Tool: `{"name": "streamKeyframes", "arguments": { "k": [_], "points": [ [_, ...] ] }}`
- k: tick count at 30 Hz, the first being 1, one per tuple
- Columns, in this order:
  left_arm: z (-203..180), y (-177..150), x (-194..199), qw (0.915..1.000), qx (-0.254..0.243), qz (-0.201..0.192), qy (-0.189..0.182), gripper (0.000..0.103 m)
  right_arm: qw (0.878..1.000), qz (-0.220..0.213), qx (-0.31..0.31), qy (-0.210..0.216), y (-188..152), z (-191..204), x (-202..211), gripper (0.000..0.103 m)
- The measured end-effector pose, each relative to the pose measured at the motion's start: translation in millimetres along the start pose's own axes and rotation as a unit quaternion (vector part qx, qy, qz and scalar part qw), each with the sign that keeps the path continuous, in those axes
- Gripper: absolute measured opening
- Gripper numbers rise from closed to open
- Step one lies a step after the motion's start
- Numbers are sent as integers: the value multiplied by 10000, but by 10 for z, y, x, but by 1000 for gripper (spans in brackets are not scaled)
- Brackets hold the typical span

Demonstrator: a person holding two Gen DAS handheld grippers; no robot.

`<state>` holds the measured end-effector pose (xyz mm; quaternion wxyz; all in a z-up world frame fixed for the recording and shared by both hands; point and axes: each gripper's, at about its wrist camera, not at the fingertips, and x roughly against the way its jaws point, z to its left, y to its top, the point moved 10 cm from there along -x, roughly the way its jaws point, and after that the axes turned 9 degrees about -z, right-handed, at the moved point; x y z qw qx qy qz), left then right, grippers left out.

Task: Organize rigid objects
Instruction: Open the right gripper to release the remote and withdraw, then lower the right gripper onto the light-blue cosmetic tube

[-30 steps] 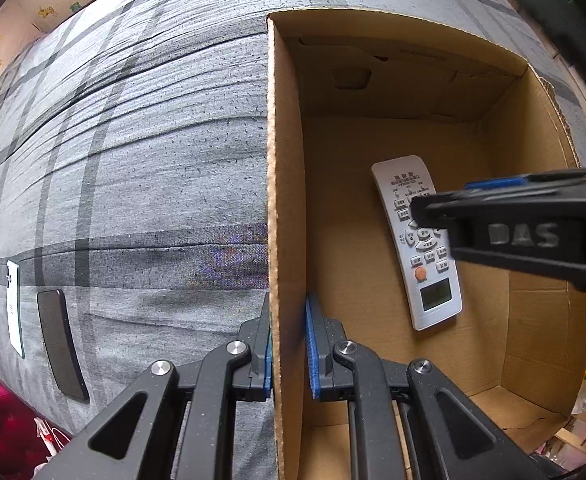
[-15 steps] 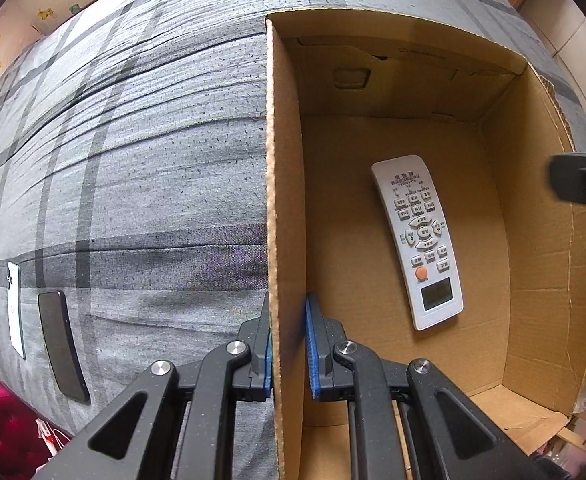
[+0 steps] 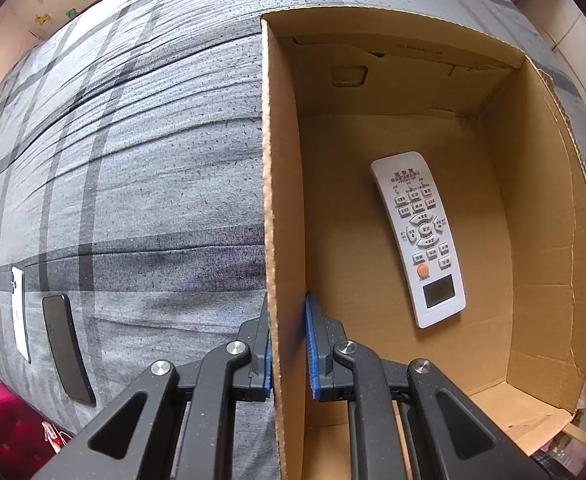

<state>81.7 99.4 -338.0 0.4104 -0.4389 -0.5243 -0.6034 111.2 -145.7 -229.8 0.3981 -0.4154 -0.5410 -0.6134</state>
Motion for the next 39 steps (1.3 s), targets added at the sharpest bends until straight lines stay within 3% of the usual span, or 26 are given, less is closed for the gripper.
{"name": "streamKeyframes", "arguments": {
  "k": [4,20,30,39],
  "points": [
    [-9,12,-5,10000,10,0,26,13,9995,-26,-315,-94,-47,-332,48,103],
    [10,30,-30,10000,57,55,48,14,9863,409,-1419,-731,-529,-1422,-301,103],
    [16,31,-25,9999,47,93,51,14,9725,942,-1996,-738,-851,-1740,-744,103],
    [0,28,-32,9999,19,102,75,14,9692,1292,-1965,-738,-1013,-1812,-1071,103]
  ]
}}
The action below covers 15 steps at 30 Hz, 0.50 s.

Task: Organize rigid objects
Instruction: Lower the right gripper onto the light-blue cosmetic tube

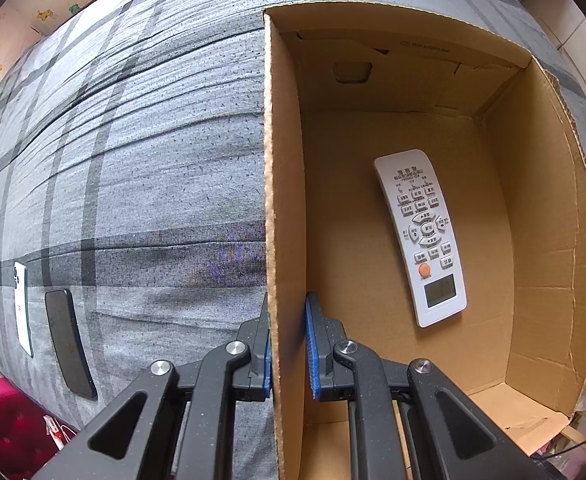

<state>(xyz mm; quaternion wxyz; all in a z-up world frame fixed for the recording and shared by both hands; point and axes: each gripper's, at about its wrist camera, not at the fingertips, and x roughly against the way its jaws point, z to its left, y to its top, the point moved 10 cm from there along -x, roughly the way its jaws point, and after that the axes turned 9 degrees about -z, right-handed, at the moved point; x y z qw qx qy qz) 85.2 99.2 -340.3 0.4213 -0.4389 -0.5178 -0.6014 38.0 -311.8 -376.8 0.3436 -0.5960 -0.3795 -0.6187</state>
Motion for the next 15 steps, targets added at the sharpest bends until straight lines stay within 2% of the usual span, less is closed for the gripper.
{"name": "streamKeyframes", "arguments": {
  "k": [15],
  "points": [
    [1,3,10,10000,33,20,18,14,9994,320,-75,-121,-10,-85,-380,101]
  ]
}}
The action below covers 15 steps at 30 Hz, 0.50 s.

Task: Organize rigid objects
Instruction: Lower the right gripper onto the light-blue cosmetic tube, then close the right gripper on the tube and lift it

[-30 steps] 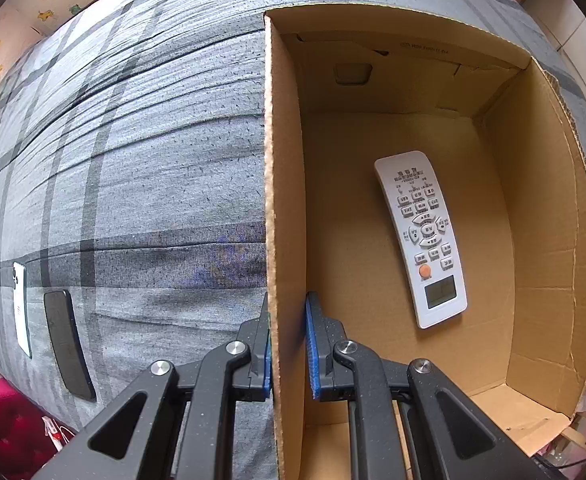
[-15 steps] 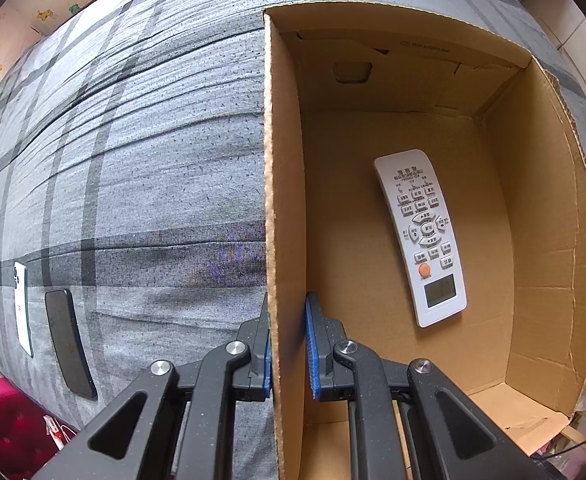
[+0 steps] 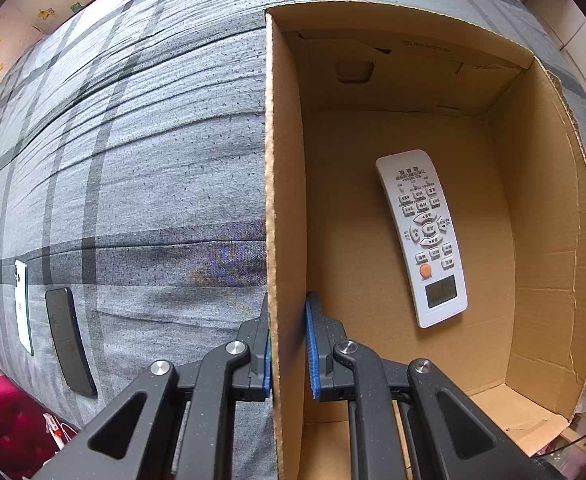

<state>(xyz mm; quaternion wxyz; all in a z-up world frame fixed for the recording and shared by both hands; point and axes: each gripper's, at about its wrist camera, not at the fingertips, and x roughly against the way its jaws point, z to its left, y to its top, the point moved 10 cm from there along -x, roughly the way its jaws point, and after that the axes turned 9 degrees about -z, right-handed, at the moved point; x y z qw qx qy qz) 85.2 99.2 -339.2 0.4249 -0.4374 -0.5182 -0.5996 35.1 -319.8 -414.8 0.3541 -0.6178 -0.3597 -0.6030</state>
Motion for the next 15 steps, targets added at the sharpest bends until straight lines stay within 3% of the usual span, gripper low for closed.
{"name": "streamKeyframes", "arguments": {
  "k": [4,15],
  "points": [
    [-2,1,-2,10000,-4,-1,5,14,10000,31,-17,36,6,64,-77,90],
    [-11,-2,5,10000,2,-15,15,14,9997,-161,199,-53,71,139,106,90]
  ]
}}
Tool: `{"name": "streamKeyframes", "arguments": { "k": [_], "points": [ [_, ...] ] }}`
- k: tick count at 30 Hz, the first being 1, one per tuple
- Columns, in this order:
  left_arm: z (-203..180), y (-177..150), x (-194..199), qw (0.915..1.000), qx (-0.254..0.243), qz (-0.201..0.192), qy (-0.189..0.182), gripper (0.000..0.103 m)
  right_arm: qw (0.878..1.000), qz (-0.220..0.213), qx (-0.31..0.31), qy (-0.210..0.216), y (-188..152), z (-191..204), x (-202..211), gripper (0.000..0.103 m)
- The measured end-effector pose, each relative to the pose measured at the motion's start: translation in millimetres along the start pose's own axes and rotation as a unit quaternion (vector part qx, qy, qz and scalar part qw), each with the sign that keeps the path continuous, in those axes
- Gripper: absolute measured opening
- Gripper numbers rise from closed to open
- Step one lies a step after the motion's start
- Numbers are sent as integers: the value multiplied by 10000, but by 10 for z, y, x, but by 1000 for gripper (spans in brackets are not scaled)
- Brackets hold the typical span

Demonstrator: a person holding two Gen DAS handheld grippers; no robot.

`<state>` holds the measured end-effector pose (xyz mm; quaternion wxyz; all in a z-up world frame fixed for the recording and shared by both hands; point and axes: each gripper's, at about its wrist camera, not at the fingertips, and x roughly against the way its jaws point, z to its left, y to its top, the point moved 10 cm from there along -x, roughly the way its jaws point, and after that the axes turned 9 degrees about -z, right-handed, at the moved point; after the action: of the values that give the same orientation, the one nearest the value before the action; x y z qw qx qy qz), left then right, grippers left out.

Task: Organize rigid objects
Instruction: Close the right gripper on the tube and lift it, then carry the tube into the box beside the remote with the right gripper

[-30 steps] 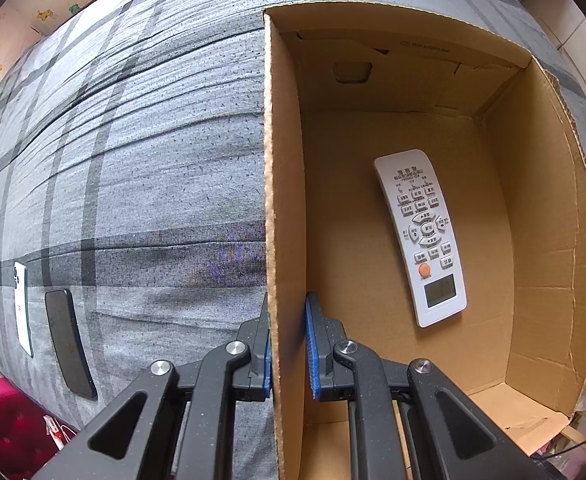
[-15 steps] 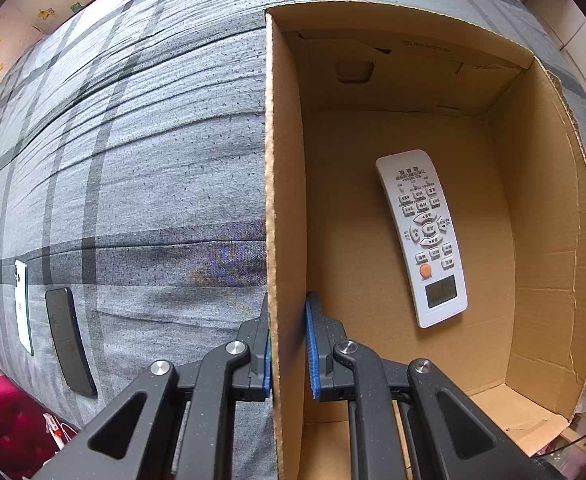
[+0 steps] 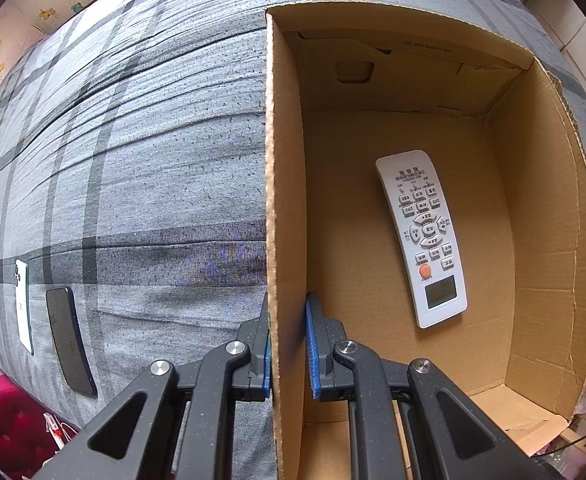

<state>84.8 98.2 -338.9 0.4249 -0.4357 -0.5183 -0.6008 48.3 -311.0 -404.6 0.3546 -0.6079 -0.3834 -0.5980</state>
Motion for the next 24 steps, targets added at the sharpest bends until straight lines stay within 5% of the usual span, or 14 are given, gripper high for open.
{"name": "streamKeyframes", "arguments": {
  "k": [24],
  "points": [
    [-39,6,36,10000,-57,-76,23,14,9958,-654,627,105,92,413,969,90]
  ]
}}
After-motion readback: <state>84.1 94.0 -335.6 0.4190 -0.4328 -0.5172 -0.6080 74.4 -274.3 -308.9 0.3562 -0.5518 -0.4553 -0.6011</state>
